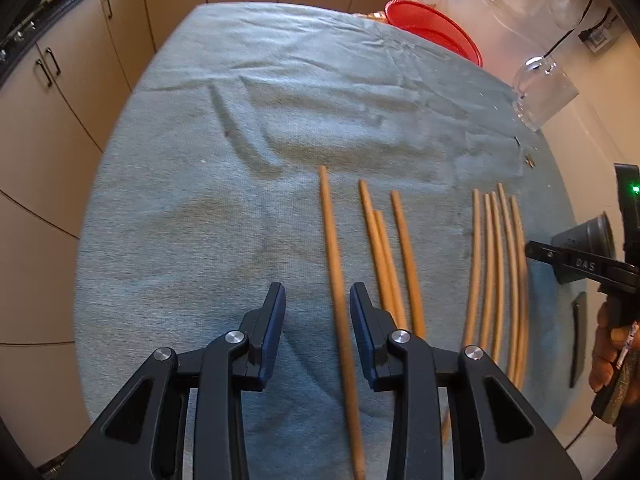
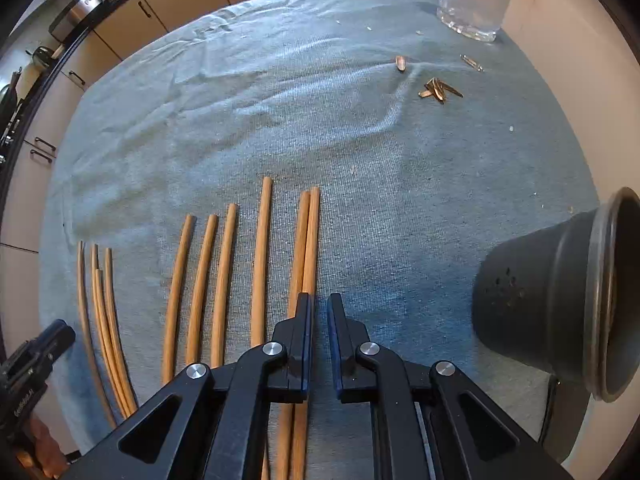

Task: Organize utensils
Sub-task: 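Lift the chopstick upright off the towel with the right gripper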

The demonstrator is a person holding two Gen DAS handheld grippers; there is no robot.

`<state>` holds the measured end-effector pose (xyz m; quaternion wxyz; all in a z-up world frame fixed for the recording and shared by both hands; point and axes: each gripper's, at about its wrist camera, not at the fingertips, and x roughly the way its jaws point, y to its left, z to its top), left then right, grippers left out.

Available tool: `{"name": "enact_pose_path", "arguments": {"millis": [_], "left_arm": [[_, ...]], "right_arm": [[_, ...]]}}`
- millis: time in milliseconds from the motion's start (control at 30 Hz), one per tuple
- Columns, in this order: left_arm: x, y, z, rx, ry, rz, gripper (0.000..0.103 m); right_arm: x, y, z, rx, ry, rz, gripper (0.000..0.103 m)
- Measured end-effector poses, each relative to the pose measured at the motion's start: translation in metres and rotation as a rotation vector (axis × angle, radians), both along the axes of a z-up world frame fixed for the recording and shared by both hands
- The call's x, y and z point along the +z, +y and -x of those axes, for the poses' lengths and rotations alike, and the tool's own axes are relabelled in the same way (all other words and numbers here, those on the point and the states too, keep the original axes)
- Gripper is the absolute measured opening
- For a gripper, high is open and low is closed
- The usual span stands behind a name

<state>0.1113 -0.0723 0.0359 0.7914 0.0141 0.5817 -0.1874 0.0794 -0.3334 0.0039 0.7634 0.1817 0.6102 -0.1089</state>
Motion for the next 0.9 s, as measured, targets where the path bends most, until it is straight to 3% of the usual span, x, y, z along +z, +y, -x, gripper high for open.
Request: {"name": "enact_pose_path", "arguments": {"millis": [100,367,467,733,900], "left_arm": [[-0.004,0.003,0.005,0.011,-0.018,0.001,0.032],[-0.014,0.002,0.025,0.022,-0.080,-0.001,0.032],[-0.014,-0.001,0.024,0.019,-0.096,-0.010,0.033],[-0.017,-0.023,0.009,0.001,-0.173,-0.085,0.042],[-0.017,-0.037,-0.002,-0.003,-0.204,-0.153,0.038]], "right_arm": [[-0.001,0.001,0.006,-0.002,-0.028,-0.023,0.009],[0.000,0.019,0.023,0.051,-0.088,0.060,0.009],[-0.004,0.015,0.023,0.024,-0.088,0.058,0.009],[-0.004,0.011,0.006,0.016,-0.102,0.098,0.009],[-0.005,0.008,-0.002,0.017,-0.106,0.117,0.008]]}}
